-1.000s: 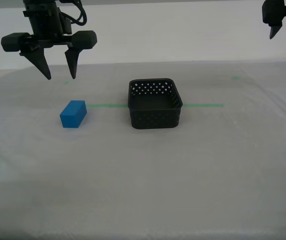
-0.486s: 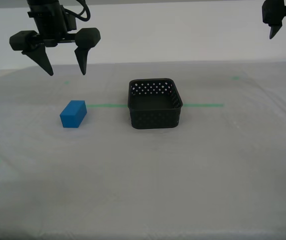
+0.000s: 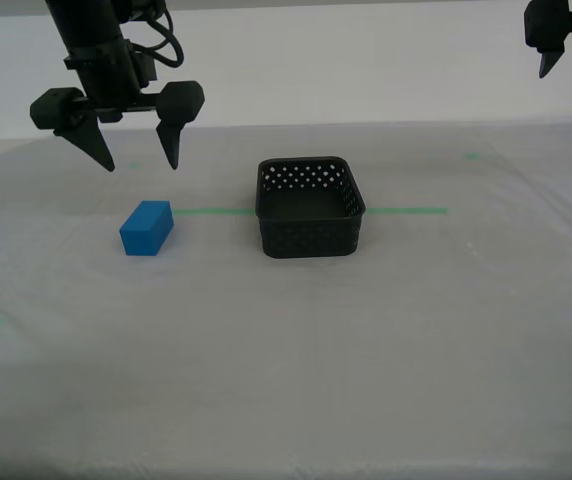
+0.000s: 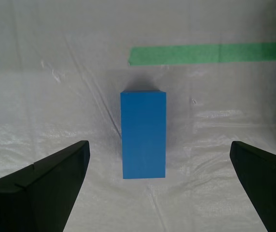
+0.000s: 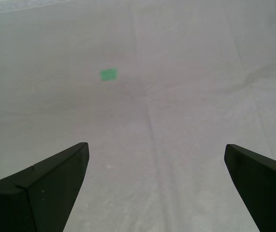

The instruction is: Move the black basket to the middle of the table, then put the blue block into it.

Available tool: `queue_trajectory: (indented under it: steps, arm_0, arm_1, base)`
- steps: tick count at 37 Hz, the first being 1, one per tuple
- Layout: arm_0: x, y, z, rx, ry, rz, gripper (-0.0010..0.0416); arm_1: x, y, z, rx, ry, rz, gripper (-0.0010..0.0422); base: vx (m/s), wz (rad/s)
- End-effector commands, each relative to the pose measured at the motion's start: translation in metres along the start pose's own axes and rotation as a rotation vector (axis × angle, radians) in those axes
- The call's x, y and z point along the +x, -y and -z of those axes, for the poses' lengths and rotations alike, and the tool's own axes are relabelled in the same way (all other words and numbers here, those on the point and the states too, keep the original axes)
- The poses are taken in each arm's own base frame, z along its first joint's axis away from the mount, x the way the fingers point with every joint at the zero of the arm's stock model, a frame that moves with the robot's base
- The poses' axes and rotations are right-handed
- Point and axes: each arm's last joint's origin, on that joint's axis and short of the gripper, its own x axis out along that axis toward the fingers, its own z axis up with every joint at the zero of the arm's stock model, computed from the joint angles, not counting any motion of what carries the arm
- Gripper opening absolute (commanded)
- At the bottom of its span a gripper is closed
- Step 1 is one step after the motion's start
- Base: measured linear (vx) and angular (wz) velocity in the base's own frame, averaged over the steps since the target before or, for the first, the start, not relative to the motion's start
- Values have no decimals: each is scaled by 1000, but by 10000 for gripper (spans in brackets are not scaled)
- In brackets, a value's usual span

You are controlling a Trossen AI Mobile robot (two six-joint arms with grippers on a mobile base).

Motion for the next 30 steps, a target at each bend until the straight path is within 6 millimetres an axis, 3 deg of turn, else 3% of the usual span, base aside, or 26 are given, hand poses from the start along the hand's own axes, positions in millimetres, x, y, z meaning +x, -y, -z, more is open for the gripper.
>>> queue_trajectory:
  steps: [1,30]
  arm_0:
    - [0,0,0,0,3,1,393]
    - [0,0,0,0,2,1,394]
  arm_1:
    - [7,-1,3,-10,13,5,401]
    - [54,-8,35,-85,143,18,401]
  base:
    - [0,0]
    - [0,0]
